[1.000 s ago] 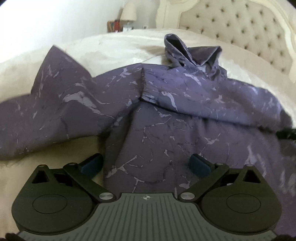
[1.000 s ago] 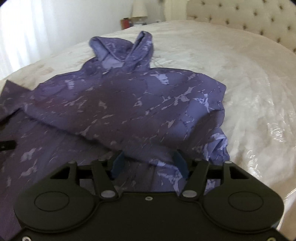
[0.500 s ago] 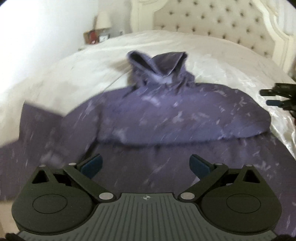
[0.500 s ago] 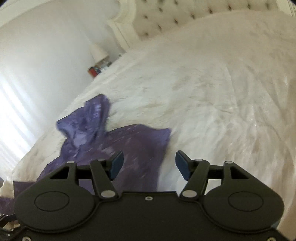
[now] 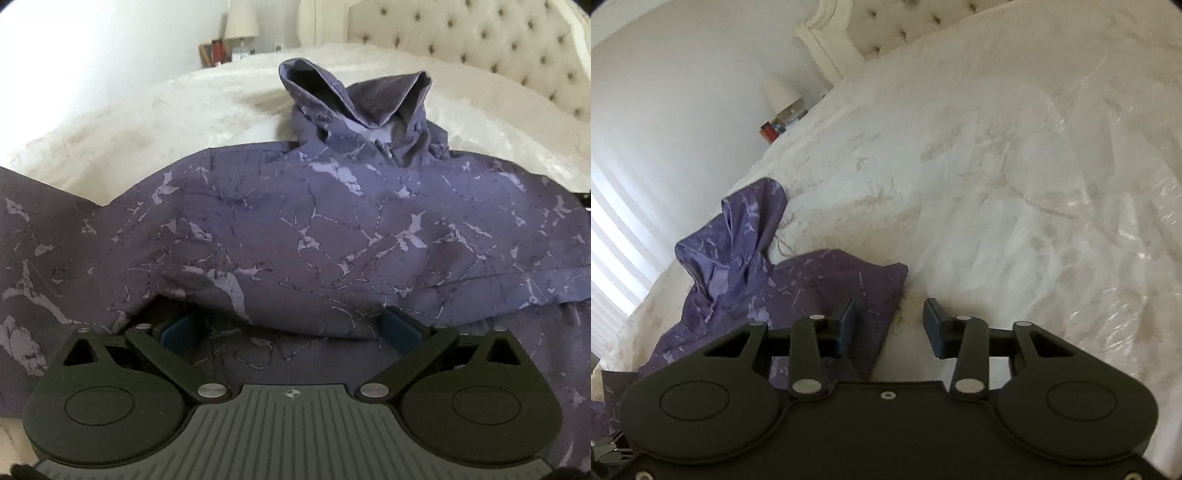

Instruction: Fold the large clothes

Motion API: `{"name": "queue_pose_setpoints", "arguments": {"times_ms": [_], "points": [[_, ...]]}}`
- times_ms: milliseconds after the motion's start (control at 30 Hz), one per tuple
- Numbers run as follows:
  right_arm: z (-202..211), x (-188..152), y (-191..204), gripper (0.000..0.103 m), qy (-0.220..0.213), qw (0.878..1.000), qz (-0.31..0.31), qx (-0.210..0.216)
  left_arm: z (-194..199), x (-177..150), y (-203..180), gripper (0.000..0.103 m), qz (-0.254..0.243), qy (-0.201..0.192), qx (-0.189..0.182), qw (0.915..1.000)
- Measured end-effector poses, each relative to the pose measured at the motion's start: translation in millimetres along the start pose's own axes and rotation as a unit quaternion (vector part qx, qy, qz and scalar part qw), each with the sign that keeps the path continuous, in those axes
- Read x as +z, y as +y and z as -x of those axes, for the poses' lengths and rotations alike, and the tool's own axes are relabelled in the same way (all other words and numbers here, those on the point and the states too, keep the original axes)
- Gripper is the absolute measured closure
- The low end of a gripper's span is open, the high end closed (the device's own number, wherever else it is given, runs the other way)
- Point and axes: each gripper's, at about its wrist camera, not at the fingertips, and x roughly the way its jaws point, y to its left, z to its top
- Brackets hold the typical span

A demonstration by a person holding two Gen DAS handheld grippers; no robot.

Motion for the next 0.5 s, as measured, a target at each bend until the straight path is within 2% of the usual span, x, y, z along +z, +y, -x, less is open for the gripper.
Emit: {"name": "queue_pose_setpoints", "arguments": {"times_ms": [67, 100, 167, 300, 367, 433, 467, 500], "points": [[-4.2, -1.2, 0.5, 0.054, 0.004, 1.0, 0.004, 0.006, 0.1, -3.8, 0.5, 0.0, 0.001, -0.008, 0.0, 1.0], [-5.5, -1.2, 2.0, 0.063, 0.005, 1.0, 0.008, 0.008, -0.4, -5.7, 0.6, 0.0, 0.002, -0.012, 0.0, 0.9999], [-6.2, -0.2, 8.3, 0.09, 0.004, 1.0, 0.029, 0.01, 1.1, -8.1, -0.5, 0.0, -0.001, -0.019, 0.004, 0.9998], [-3.6, 2.8, 32.9, 0.091, -0.017, 0.992, 0.12, -0.042, 2.1, -7.9, -1.0, 0.0, 0.0, -0.024, 0.004, 0.9997], [-11.3, -2.2, 38.8, 0.091, -0.008, 0.987, 0.148, -0.064, 2.4, -8.6, -1.6, 0.0, -0.001, -0.026, 0.005, 0.9996], [-15.0, -8.3, 40.1, 0.085, -0.003, 0.984, 0.16, -0.078, 2.8, -8.4, -1.8, 0.0, -0.001, -0.027, 0.006, 0.9996], [-11.6, -8.4, 39.1, 0.079, -0.006, 0.985, 0.152, -0.078, 2.3, -8.4, -2.0, 0.0, -0.001, -0.027, 0.005, 0.9996], [-6.7, -7.6, 38.5, 0.067, -0.012, 0.986, 0.143, -0.082, 1.5, -8.1, -2.1, 0.0, -0.001, -0.026, 0.005, 0.9996]]}}
